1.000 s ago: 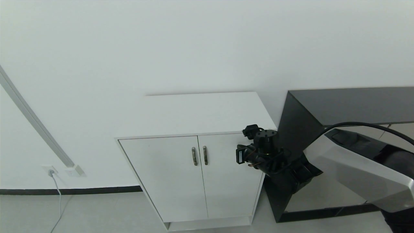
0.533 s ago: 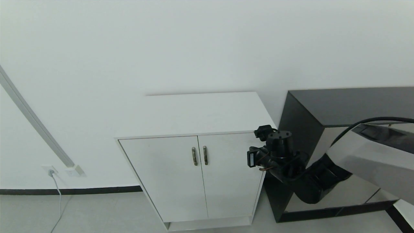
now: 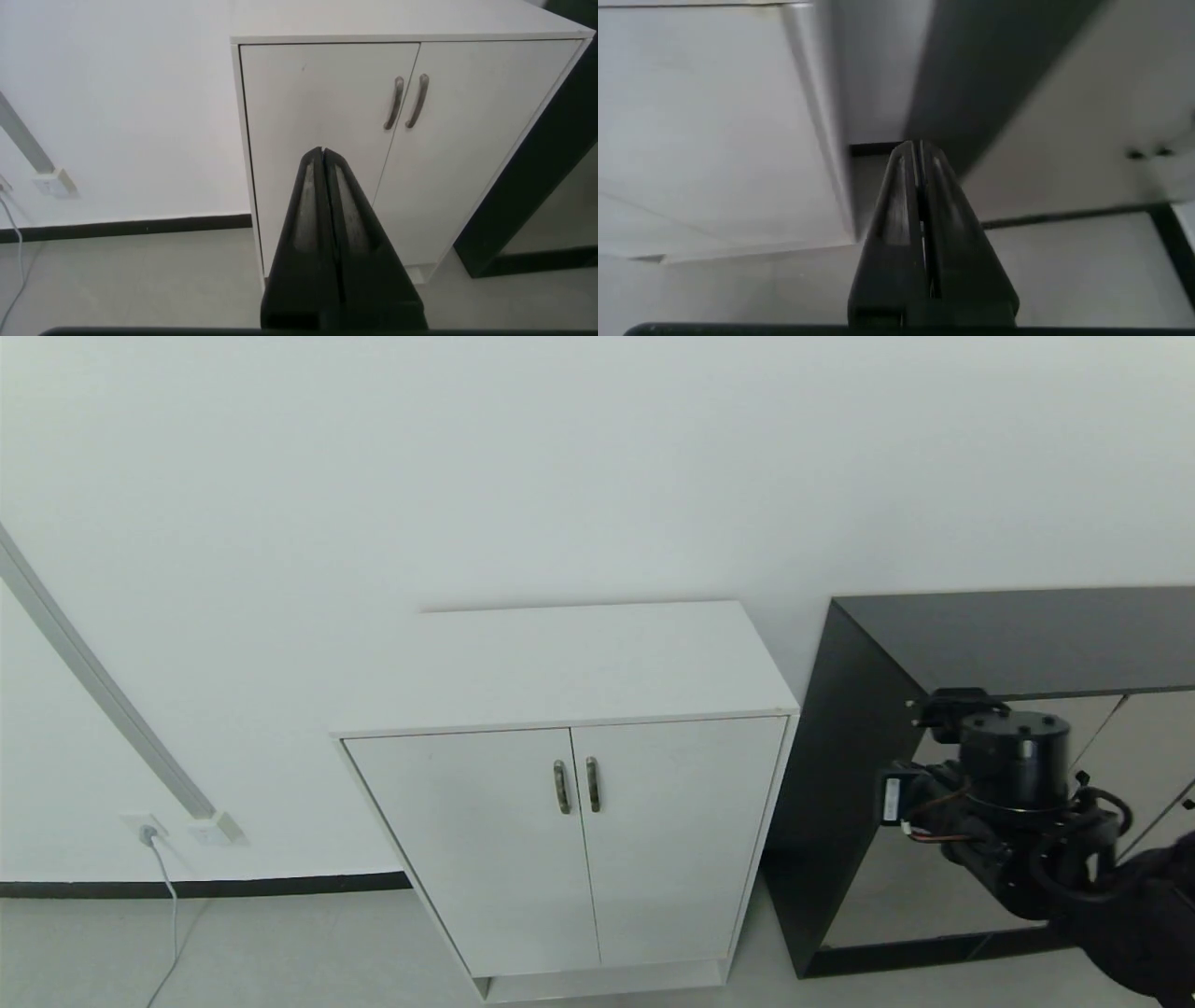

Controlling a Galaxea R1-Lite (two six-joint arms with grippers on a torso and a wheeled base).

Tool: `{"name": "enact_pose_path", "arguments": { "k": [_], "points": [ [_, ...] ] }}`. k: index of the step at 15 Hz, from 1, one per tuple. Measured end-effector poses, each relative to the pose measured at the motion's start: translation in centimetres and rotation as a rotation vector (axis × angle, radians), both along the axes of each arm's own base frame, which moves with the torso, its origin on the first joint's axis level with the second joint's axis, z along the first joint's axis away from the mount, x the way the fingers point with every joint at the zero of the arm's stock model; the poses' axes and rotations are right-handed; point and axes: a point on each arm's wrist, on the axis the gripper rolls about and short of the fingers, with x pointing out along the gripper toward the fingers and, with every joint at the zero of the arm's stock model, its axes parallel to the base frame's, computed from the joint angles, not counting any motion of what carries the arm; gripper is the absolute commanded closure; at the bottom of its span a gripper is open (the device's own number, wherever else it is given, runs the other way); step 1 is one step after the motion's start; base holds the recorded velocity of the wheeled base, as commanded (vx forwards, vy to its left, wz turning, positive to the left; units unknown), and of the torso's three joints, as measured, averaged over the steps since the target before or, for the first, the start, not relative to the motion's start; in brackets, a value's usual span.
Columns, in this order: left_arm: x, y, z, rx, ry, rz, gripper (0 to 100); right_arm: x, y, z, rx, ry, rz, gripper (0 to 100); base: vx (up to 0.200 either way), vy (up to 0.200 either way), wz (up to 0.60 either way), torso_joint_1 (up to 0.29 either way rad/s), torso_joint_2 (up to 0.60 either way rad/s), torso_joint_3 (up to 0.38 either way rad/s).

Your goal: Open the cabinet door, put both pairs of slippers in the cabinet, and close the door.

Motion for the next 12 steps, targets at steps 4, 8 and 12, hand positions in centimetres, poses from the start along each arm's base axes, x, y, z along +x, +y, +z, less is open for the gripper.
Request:
{"name": "enact_pose_path", "arguments": {
  "k": [4,8,12],
  "points": [
    [0.0,0.0,0.0,0.002,0.0,0.0,100,-5.0,-6.3,0.9,-0.043,0.013,-0.089,100,0.0,0.0,0.0,0.0,0.0,0.0],
    [0.0,0.0,0.0,0.002,0.0,0.0,100,-11.2,-8.0,0.2,-0.127,0.034,0.195,100,0.0,0.0,0.0,0.0,0.0,0.0],
    [0.0,0.0,0.0,0.002,0.0,0.0,100,-15.0,-8.6,-2.5,-0.125,0.215,0.317,100,0.0,0.0,0.0,0.0,0.0,0.0]
  ]
}}
